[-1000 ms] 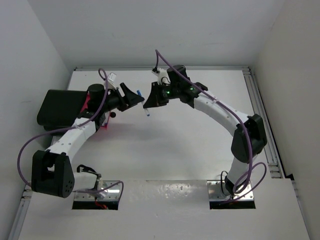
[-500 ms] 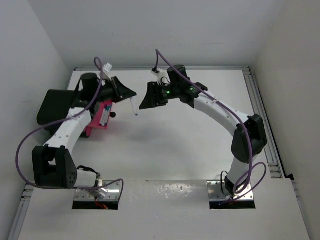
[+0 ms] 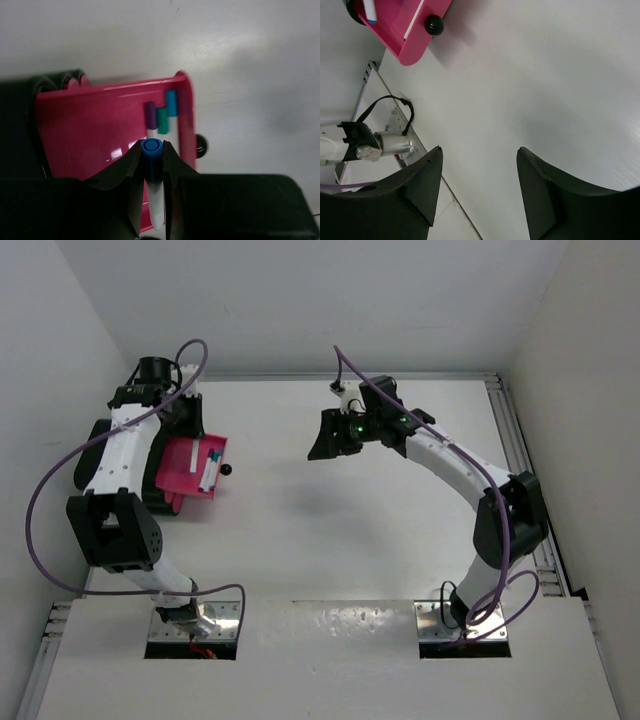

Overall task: Sort the stationery into containers
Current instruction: Place the pen in the drawer, then close the drawer in the storage box.

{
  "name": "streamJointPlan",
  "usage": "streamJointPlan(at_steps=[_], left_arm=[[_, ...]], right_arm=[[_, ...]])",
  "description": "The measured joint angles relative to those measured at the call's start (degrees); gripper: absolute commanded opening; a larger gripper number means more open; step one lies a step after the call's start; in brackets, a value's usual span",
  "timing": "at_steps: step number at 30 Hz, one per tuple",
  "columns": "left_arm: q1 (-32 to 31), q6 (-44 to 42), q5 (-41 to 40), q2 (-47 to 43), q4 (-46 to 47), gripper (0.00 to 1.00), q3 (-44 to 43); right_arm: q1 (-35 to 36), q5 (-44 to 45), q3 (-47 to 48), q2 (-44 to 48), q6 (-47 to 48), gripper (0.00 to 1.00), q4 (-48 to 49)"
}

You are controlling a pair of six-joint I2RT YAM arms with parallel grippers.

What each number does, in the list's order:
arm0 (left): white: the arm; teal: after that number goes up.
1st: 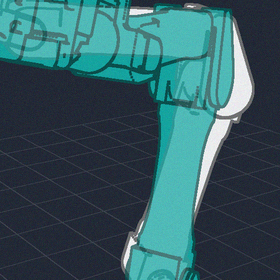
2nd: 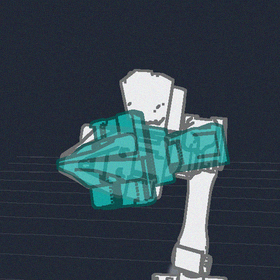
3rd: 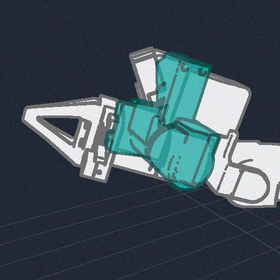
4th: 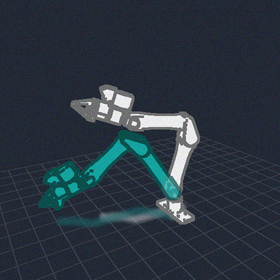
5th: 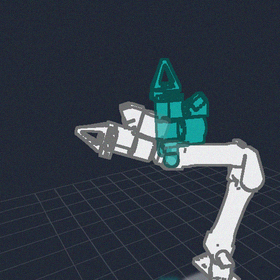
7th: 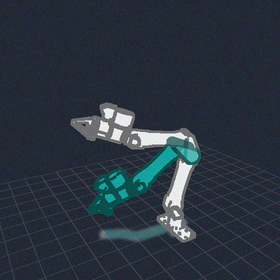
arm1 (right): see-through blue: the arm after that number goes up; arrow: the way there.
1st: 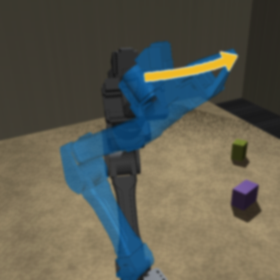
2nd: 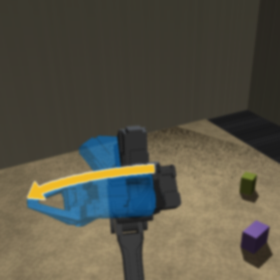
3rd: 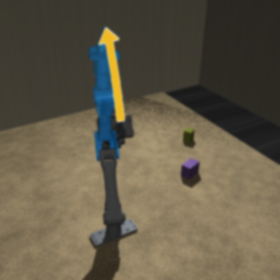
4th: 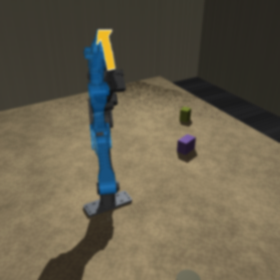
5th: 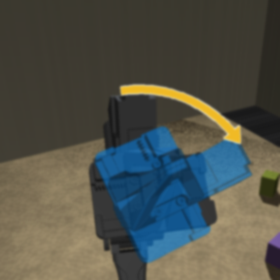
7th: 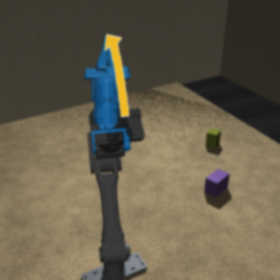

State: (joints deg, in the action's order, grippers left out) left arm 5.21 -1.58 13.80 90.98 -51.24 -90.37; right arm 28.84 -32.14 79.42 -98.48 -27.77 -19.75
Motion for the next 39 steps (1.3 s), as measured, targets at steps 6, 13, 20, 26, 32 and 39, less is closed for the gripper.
streamJointPlan(at_steps=[6, 13, 20, 26, 32, 39], left_arm=[[1.20, -3.56, -5.64, 5.27, -2.82, 0.06, 2.10], [0.55, -5.64, -8.04, 6.62, -2.67, 0.32, 1.14], [0.44, -6.82, -6.78, 6.97, -4.57, 0.50, -2.03], [0.72, -6.95, -4.48, 6.05, -6.45, 0.37, -12.07], [5.25, -6.32, -3.15, -2.27, -5.75, 0.06, -12.68], [16.44, -7.89, -2.95, -2.54, -8.07, 0.00, -12.79]], right_arm=[[0.35, 0.59, -0.02, 0.00, 1.07, 0.57, -0.02], [0.39, 0.74, -0.02, 0.00, 1.70, 0.57, -0.02], [0.63, 1.14, 0.00, 0.00, 1.90, 0.50, -0.02], [1.29, 2.36, 3.54, -2.05, 1.62, 0.26, 0.48], [4.09, 4.59, 6.01, -4.83, 0.59, 0.06, 4.76], [11.34, 11.17, 17.42, -17.05, -4.94, 0.00, 9.51]])
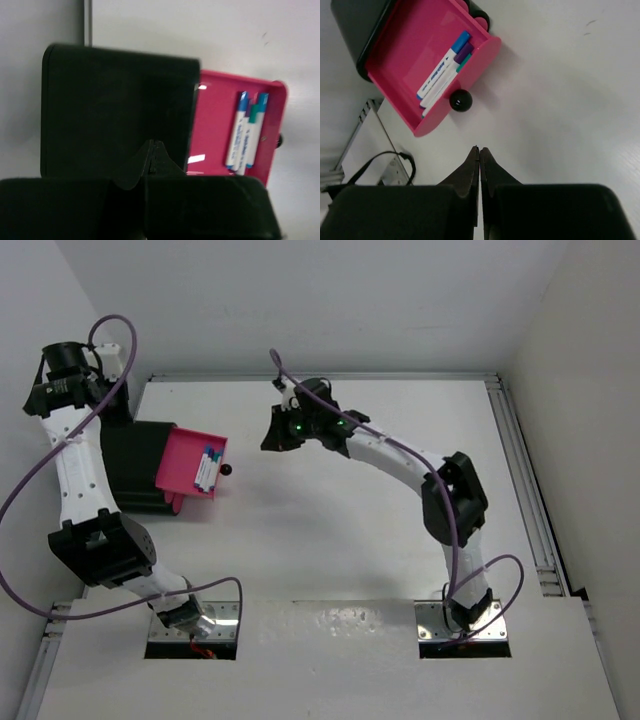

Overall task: Sort the stationery into containers
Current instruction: Close the drawer in the storage box.

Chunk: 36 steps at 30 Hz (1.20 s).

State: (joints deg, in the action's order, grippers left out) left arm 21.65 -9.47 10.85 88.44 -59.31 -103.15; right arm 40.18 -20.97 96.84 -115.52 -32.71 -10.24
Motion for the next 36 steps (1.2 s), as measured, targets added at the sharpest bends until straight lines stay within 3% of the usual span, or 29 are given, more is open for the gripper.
streamJointPlan(at_steps=[6, 19, 36], left_arm=[[5.57, -2.67, 0.33, 1.29, -2.36, 0.00, 2.58], [7.37, -5.18, 1.86, 2.64, -1.95, 0.00, 11.63], [11.02, -8.92, 7.10, 2.60, -1.22, 0.01, 13.33]], right_arm=[[4.79, 5.51, 2.12, -5.42, -6.84, 0.00, 0.74], [11.15, 6.19, 3.91, -8.90, -13.22, 0.00, 1.11], [12.24, 5.92, 12.41, -18.80, -16.00, 0.00, 4.83]])
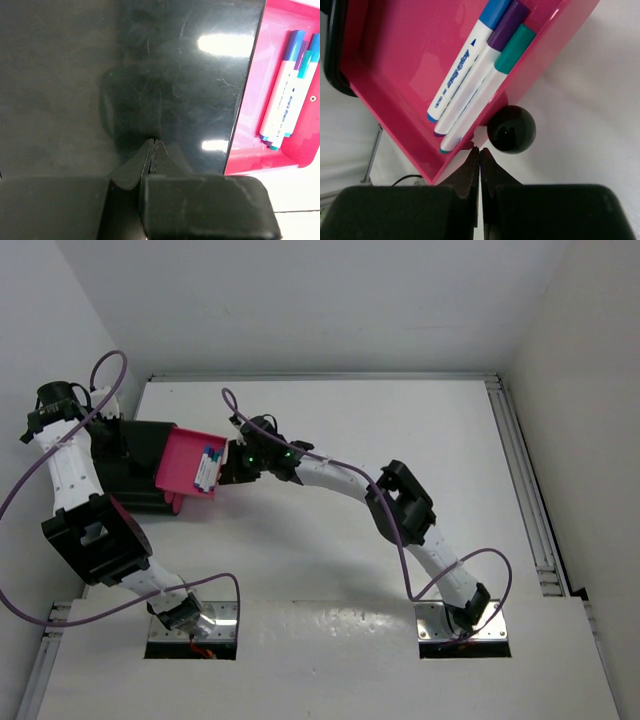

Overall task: Sort the stationery into containers
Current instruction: Close the drawer in the storage box.

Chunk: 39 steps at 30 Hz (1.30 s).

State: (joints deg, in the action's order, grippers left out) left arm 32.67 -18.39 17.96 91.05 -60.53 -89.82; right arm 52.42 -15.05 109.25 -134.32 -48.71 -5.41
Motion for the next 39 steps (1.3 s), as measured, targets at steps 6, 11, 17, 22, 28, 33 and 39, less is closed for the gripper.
streamJointPlan(at_steps=[6, 11, 17, 22, 28, 33, 39], left_arm=[[0.13, -0.50, 1.42, -0.57, 2.12, 0.01, 1.38], [0.13, -0.68, 2.19, -2.08, 4.68, 0.01, 3.72], [0.15, -0.76, 2.25, -2.75, 6.75, 0.01, 4.94], [0.48, -1.03, 2.89, -2.64, 7.06, 0.01, 4.94], [2.03, -2.64, 7.50, -2.01, 5.95, 0.01, 4.28], [2.58, -3.41, 11.89, -2.25, 4.20, 0.01, 4.17], [2.58, -2.73, 15.58, -3.48, 4.48, 0.02, 2.40]], right_arm=[[0.13, 0.00, 2.19, -1.86, 0.11, 0.00, -0.72], [0.24, -0.22, 4.11, -2.47, 0.39, 0.00, 0.76], [0.94, -0.44, 7.28, -2.60, 1.36, 0.00, 4.90], [2.49, -0.63, 10.01, -4.13, 1.79, 0.00, 9.70], [3.39, -1.20, 11.06, -7.39, 2.08, 0.00, 13.53], [3.32, -2.71, 10.38, -7.17, 5.05, 0.04, 14.86], [3.52, -5.09, 7.96, -3.45, 10.16, 0.37, 15.74]])
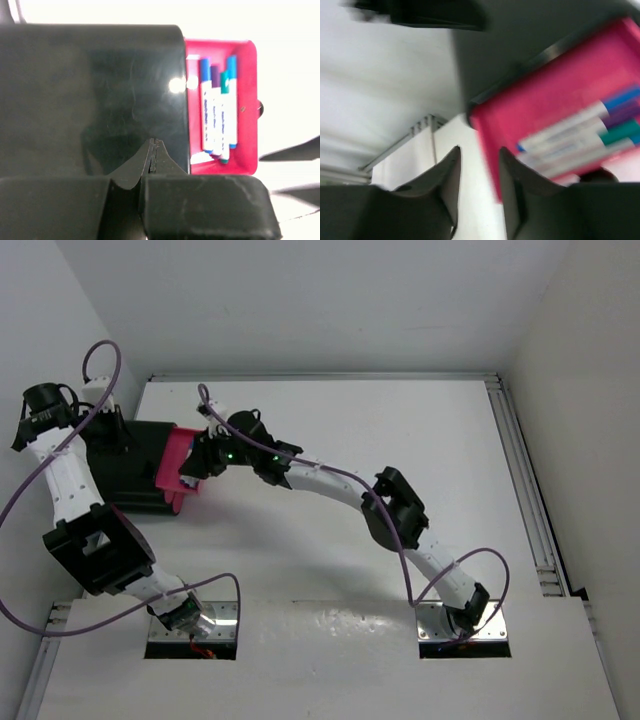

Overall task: Sort the stationery into containers
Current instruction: Close the drawer in the storage box.

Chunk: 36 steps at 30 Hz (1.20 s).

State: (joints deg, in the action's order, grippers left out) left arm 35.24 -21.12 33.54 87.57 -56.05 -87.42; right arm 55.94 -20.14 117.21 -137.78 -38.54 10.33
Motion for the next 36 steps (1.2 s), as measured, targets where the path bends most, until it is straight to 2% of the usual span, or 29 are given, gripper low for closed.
streamJointPlan(at_steps=[3, 5, 8, 10, 14, 19, 24, 28, 31, 36], left_arm=[[-0.02, 0.20, 2.21, -1.29, 0.85, 0.02, -1.70], [-0.17, -0.02, 3.58, -2.93, 1.27, 0.02, -2.62], [-2.69, -3.21, 4.63, -5.75, -0.31, 0.01, -6.01], [-7.02, -5.77, 4.35, -8.04, -1.16, 0.01, -7.15], [-17.68, -9.03, 3.10, -14.25, -2.62, 0.00, -4.46], [-26.67, -8.98, -0.85, -17.27, -3.39, 0.00, 1.81], [-36.30, -6.23, -9.22, -12.28, -2.05, 0.00, 6.58], [-43.47, -3.17, -17.81, -7.58, 1.29, 0.00, 8.13], [-46.18, -0.96, -23.43, -4.57, 3.19, 0.00, 8.20], [-46.97, 2.16, -31.58, 2.91, 5.14, 0.00, 5.73]], right_arm=[[0.52, -1.33, 0.00, 3.30, 1.92, 0.42, 0.81], [0.85, -2.01, 0.00, 6.38, 2.89, 0.42, 0.90], [0.94, -2.21, -0.11, 12.20, 5.22, 0.34, -1.60], [0.66, -1.73, -2.08, 17.20, 6.93, 0.29, -4.02], [-3.02, -0.72, -13.27, 30.88, 10.71, 0.28, -11.06], [-14.16, 0.57, -33.55, 45.00, 16.04, 0.28, -17.81], [-27.08, 1.64, -49.03, 51.87, 18.58, 0.28, -24.48], [-36.44, 1.27, -55.15, 55.89, 18.88, 0.28, -27.39], [-40.35, 0.68, -56.83, 58.73, 18.84, 0.28, -27.52], [-42.66, -1.38, -60.17, 63.04, 17.44, 0.28, -26.23]])
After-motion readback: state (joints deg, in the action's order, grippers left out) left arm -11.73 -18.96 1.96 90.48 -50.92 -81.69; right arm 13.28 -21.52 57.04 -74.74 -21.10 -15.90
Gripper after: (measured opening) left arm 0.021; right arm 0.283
